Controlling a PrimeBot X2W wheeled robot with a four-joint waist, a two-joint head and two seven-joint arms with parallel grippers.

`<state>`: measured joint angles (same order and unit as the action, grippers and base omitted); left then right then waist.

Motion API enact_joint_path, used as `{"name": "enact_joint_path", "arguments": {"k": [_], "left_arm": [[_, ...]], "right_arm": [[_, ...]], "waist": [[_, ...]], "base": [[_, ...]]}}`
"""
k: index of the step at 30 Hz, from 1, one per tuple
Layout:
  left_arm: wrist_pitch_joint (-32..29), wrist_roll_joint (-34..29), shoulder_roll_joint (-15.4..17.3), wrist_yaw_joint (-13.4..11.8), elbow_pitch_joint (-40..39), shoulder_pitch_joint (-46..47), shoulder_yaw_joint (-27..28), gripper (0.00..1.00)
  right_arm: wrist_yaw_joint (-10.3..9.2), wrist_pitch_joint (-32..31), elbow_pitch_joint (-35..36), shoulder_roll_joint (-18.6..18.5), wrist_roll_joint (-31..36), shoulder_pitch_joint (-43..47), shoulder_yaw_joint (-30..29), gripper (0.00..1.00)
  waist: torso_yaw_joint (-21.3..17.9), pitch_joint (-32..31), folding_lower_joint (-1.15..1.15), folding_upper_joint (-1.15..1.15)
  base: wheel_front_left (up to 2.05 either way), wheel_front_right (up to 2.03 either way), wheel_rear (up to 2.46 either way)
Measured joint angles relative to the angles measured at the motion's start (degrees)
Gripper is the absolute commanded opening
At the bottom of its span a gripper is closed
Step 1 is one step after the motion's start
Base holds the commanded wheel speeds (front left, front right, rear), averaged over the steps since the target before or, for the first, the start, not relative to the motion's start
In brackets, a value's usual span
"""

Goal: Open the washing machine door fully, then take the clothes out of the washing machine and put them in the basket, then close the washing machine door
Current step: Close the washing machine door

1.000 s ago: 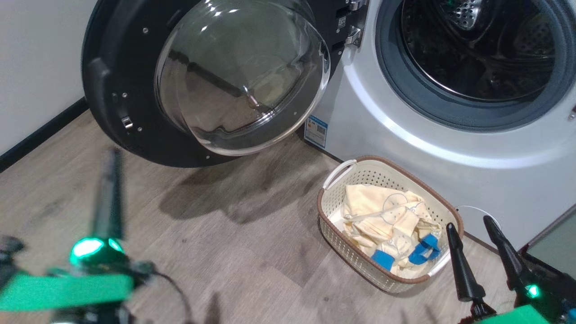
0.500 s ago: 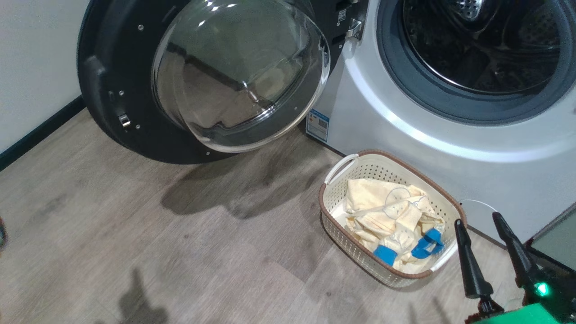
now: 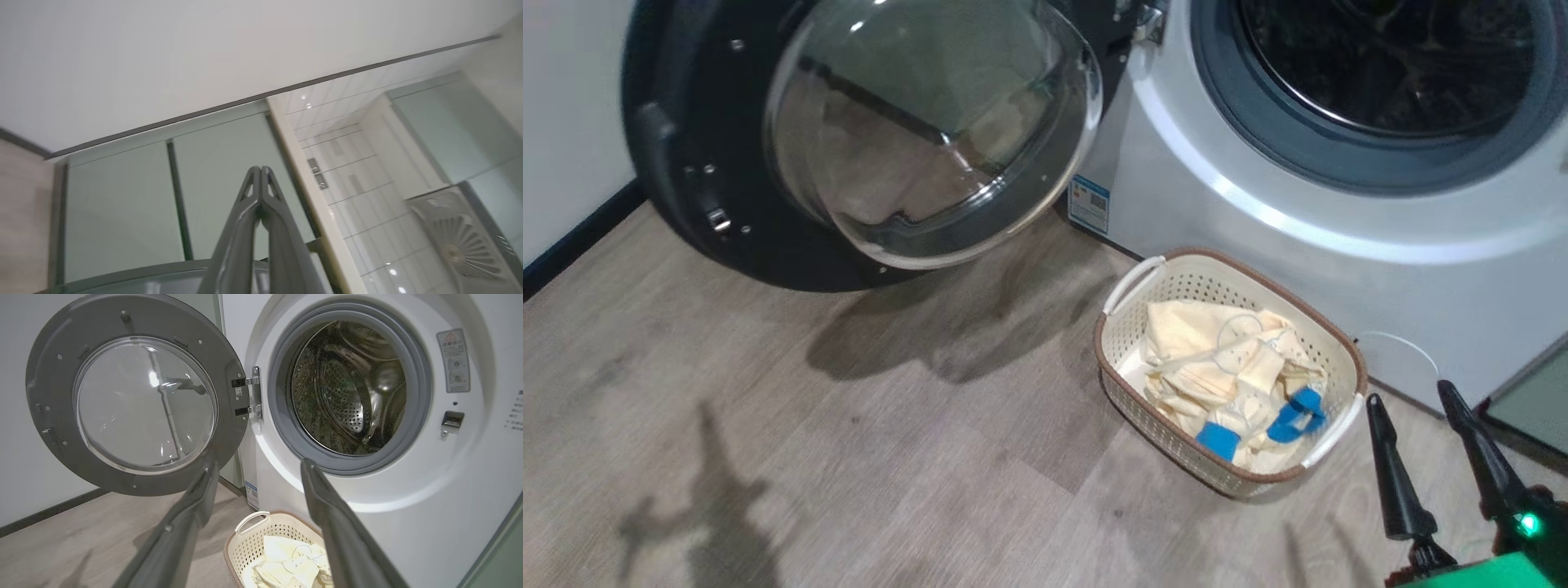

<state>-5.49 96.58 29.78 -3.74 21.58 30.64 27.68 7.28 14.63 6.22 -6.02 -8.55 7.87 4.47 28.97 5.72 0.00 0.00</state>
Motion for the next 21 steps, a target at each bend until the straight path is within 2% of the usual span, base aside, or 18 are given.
{"name": "enact_joint_path", "arguments": {"k": [10, 21], "left_arm": [[-5.7, 0.0, 3.9, 0.1, 14.7, 5.9, -3.1, 0.0], [-11.5, -2.8, 5.6, 1.6, 20.2, 10.3, -9.4, 0.0]], "right_arm": [[0.01, 0.0, 1.4, -2.0, 0.5, -0.1, -0.1, 1.0], [0.0, 0.0, 2.5, -3.5, 0.9, -2.7, -0.5, 1.0]], "waist": [[-2.8, 4.0, 0.0, 0.0], [-5.4, 9.3, 0.01, 0.0]], "base": [[0.0, 0.0, 0.0], [0.0, 0.0, 0.0]]}}
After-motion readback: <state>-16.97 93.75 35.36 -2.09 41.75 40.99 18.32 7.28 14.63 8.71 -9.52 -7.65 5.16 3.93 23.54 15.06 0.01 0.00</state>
